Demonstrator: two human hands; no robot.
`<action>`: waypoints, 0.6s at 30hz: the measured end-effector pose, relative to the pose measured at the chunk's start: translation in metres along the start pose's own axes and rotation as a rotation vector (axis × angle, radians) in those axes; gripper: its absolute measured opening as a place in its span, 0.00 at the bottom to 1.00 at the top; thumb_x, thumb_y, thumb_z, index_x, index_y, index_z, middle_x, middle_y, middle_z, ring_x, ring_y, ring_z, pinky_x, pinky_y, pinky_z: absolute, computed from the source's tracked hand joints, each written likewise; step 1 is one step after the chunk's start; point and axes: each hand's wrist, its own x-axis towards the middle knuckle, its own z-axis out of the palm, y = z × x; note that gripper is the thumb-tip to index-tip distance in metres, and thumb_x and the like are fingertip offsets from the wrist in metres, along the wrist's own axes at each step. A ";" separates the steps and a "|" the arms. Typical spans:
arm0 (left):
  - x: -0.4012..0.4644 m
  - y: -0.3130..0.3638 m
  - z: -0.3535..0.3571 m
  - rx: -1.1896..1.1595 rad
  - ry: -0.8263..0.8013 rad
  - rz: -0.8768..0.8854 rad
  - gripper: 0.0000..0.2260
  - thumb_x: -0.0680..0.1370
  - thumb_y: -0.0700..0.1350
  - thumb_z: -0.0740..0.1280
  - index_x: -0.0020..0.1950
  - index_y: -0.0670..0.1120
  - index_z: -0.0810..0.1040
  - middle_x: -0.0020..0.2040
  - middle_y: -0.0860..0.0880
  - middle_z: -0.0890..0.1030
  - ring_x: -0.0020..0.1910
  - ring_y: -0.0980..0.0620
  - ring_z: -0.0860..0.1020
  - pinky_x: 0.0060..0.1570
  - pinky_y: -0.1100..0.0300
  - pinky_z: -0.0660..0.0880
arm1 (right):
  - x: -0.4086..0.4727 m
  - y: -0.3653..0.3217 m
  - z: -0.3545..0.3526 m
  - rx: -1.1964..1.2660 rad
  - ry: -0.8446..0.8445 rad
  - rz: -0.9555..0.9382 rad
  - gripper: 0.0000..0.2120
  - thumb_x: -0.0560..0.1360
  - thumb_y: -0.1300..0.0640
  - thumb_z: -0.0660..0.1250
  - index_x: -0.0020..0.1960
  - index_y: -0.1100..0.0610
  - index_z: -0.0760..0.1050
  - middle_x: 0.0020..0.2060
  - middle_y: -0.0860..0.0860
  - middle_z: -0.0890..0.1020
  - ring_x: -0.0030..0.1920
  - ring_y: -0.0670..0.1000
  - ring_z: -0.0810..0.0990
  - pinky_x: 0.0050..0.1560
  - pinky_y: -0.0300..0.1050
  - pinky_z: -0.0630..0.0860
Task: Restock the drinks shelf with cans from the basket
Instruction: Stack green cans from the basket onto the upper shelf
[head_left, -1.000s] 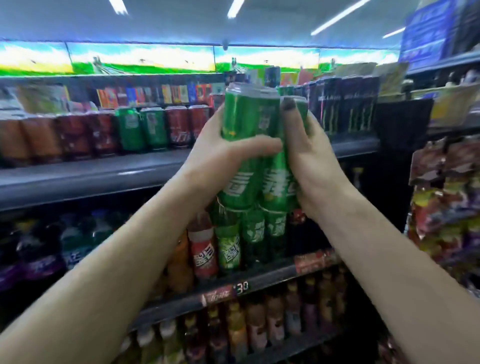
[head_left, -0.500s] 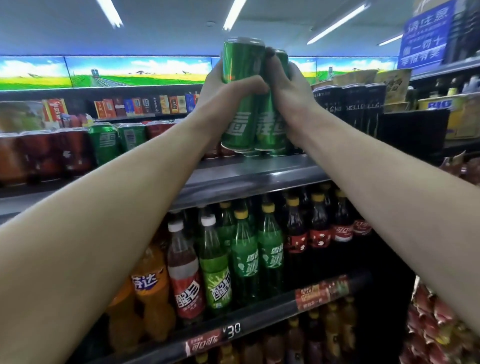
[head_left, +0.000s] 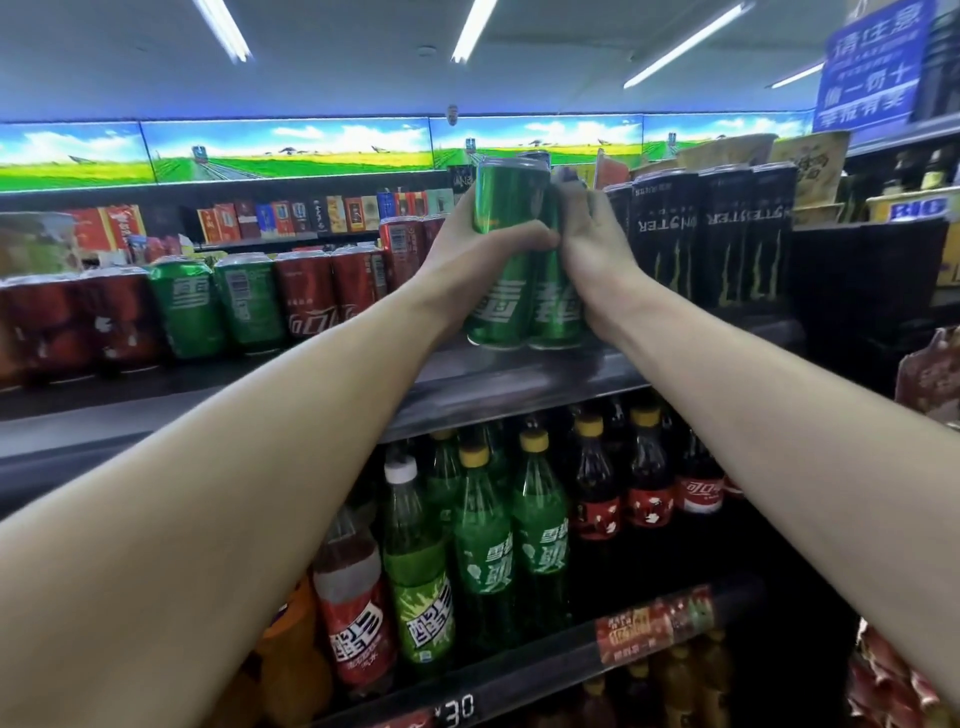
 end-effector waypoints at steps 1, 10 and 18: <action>-0.001 -0.002 0.000 -0.001 -0.002 -0.007 0.20 0.69 0.44 0.78 0.56 0.56 0.76 0.56 0.43 0.84 0.54 0.40 0.86 0.56 0.37 0.82 | -0.001 0.000 -0.001 -0.005 0.002 0.010 0.40 0.68 0.26 0.60 0.69 0.52 0.69 0.58 0.53 0.83 0.56 0.56 0.84 0.58 0.63 0.81; -0.001 -0.014 -0.016 -0.007 -0.019 -0.052 0.48 0.72 0.45 0.81 0.79 0.56 0.50 0.61 0.43 0.83 0.53 0.45 0.87 0.54 0.45 0.84 | -0.011 -0.007 -0.001 -0.099 -0.031 0.021 0.45 0.70 0.25 0.61 0.79 0.49 0.59 0.75 0.51 0.72 0.72 0.55 0.73 0.70 0.62 0.72; 0.000 -0.009 -0.027 0.269 -0.110 -0.233 0.54 0.65 0.73 0.76 0.80 0.50 0.55 0.66 0.52 0.78 0.61 0.50 0.81 0.66 0.51 0.75 | -0.021 -0.008 -0.011 -0.314 -0.042 -0.020 0.30 0.81 0.41 0.64 0.78 0.52 0.61 0.68 0.47 0.74 0.68 0.50 0.73 0.70 0.52 0.71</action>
